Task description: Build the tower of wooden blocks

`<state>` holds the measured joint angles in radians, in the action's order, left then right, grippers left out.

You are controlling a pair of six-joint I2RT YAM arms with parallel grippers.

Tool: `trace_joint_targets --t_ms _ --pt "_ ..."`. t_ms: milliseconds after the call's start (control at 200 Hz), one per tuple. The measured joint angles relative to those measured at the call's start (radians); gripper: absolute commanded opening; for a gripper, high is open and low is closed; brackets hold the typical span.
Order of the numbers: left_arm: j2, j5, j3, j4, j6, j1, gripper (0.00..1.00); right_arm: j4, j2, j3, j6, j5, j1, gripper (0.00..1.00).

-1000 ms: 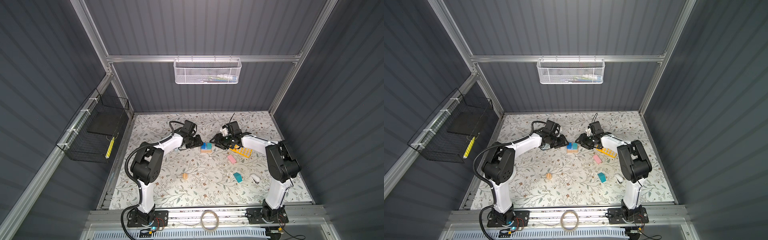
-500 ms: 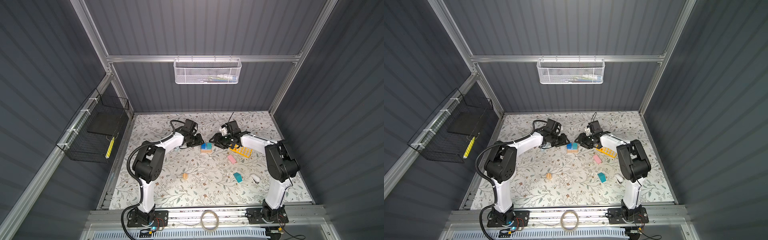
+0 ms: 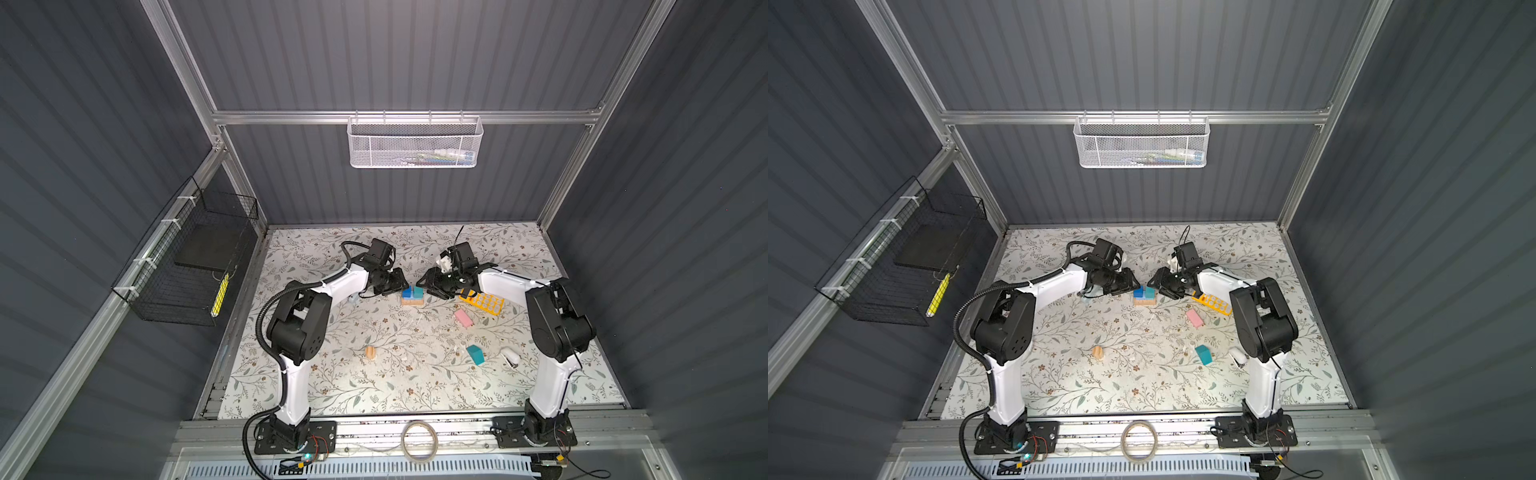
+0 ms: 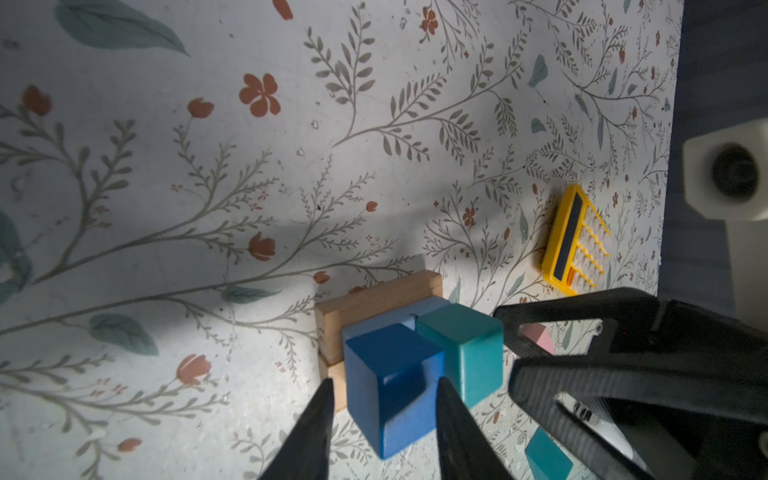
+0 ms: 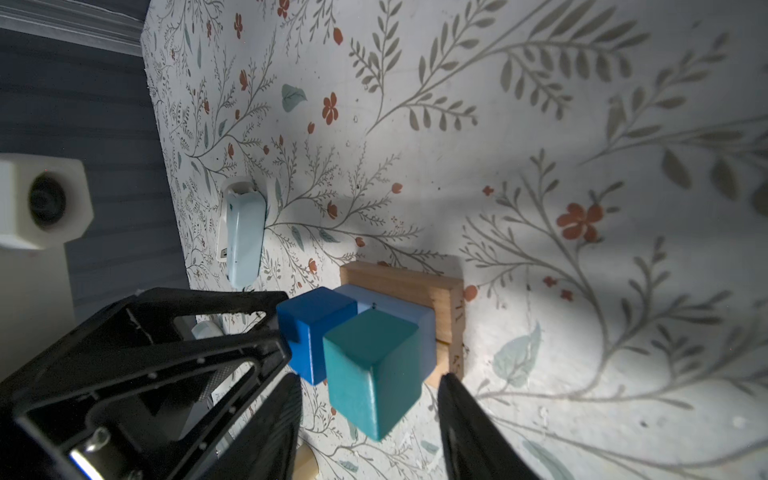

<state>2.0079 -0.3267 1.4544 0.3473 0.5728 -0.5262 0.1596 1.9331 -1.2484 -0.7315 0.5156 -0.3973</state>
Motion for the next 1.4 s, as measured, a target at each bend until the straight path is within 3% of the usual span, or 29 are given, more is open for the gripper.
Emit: trace_joint_targets --t_ms 1401 --pt "0.018 -0.052 0.002 -0.005 0.034 0.000 0.35 0.014 0.024 -0.027 0.000 0.001 -0.016 0.44"
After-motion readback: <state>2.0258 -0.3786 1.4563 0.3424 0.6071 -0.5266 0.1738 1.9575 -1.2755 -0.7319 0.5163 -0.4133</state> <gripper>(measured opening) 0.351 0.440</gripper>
